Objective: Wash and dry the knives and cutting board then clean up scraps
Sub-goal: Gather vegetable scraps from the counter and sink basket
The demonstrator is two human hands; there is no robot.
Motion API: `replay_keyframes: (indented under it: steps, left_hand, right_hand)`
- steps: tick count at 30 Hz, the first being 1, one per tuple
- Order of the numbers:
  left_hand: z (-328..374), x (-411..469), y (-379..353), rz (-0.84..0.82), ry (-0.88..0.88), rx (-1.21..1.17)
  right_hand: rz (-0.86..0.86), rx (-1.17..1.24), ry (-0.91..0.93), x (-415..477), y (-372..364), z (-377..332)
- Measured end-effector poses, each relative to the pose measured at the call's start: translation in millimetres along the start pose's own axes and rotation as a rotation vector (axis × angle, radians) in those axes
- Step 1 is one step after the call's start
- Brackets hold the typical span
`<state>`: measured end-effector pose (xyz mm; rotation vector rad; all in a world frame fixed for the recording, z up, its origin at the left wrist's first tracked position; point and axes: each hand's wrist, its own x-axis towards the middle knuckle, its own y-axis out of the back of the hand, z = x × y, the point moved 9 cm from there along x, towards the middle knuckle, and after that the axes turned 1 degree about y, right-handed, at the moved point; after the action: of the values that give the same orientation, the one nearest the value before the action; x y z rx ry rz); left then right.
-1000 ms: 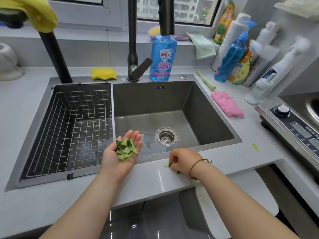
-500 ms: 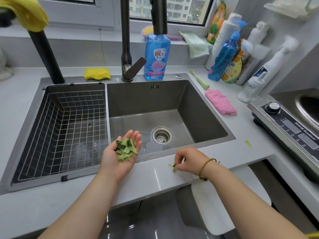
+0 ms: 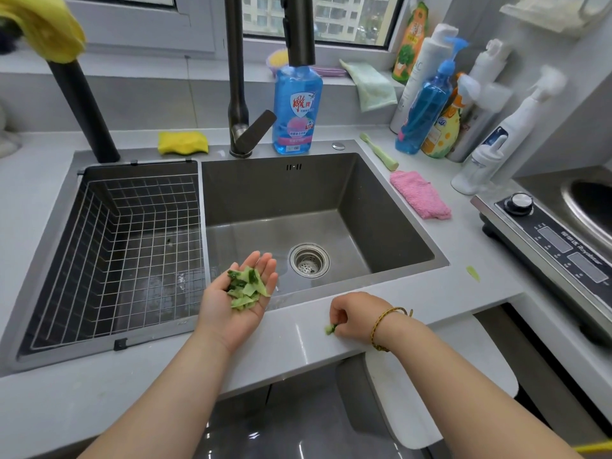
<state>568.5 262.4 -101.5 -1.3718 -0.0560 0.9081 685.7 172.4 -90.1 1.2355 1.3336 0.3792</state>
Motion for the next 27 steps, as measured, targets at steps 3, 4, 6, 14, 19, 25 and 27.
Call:
replay_keyframes:
  steps: [3, 4, 6, 14, 19, 25, 27]
  left_hand:
    - [-1, 2, 1, 0.006, -0.005, -0.005]
    - [-2, 3, 1, 0.010, -0.005, -0.007]
    - [-4, 4, 1, 0.015, -0.003, -0.004]
    - [-22, 13, -6, 0.004, 0.032, -0.019]
    - [-55, 23, -25, -0.023, 0.085, -0.054]
    - [-93, 32, -47, -0.028, 0.128, -0.061]
    - [-103, 35, -53, -0.032, 0.134, -0.079]
  right_hand:
    - [0.001, 0.012, 0.006, 0, -1, 1]
    - [0.010, 0.026, 0.011, 0, 0, 2]
    - [0.027, 0.062, 0.022, -1, 0, 4]
    - [0.249, 0.480, 0.049, -12, 20, 20]
    - [0.450, 0.453, 0.219, -29, 59, -16]
    - [0.534, 0.206, 0.156, -38, 72, -21]
    - [0.523, 0.178, 0.153, -40, 71, -15]
